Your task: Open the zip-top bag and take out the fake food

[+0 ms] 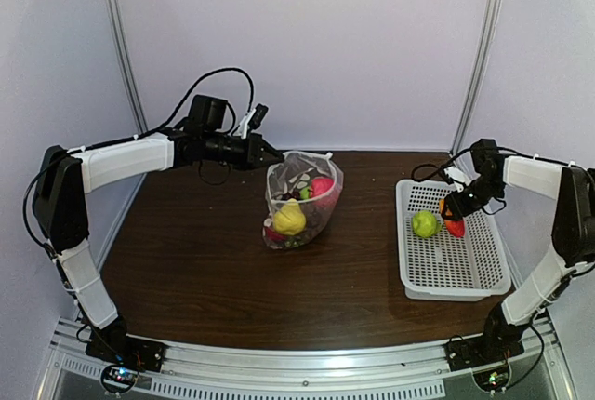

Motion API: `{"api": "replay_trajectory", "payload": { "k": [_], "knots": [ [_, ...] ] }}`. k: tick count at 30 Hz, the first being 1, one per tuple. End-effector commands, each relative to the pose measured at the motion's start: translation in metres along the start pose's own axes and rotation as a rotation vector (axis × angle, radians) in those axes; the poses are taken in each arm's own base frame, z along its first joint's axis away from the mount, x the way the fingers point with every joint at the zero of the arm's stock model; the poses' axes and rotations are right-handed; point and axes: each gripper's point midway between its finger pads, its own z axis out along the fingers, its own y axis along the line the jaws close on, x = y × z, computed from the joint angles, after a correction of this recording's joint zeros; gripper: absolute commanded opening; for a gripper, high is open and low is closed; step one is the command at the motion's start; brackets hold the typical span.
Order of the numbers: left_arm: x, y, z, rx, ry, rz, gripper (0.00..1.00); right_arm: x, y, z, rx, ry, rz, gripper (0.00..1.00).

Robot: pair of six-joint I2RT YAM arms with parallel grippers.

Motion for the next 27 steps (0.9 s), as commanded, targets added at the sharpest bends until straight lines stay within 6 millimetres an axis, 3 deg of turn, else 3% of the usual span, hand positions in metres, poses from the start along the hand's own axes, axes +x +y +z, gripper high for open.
{"api": "replay_trajectory", "payload": {
  "k": [1,7,11,15,18,21,27],
  "knots": [
    [-0.012,-0.008,0.000,0.007,-0.023,0.049,0.00,0.009,-0.009,0.016,0.028,0.028,0.000,0.43],
    [-0.011,-0.010,0.000,0.012,-0.022,0.053,0.00,0.011,-0.012,0.028,0.033,0.042,-0.005,0.56],
    [-0.012,-0.010,0.000,0.013,-0.023,0.056,0.00,0.011,-0.013,0.025,0.040,0.046,-0.004,0.67],
    [-0.011,-0.010,0.000,0.012,-0.021,0.055,0.00,0.001,-0.015,0.006,0.056,0.024,-0.009,0.73],
    [-0.011,-0.010,0.001,0.015,-0.019,0.055,0.00,-0.023,-0.007,-0.022,0.042,-0.055,-0.020,0.70],
    [-0.009,-0.011,0.003,0.023,-0.012,0.053,0.00,-0.059,0.018,-0.059,-0.014,-0.167,-0.085,0.67],
    [-0.005,-0.015,0.007,0.038,0.000,0.057,0.00,-0.142,0.120,-0.127,-0.162,-0.397,-0.331,0.61]
  ]
}}
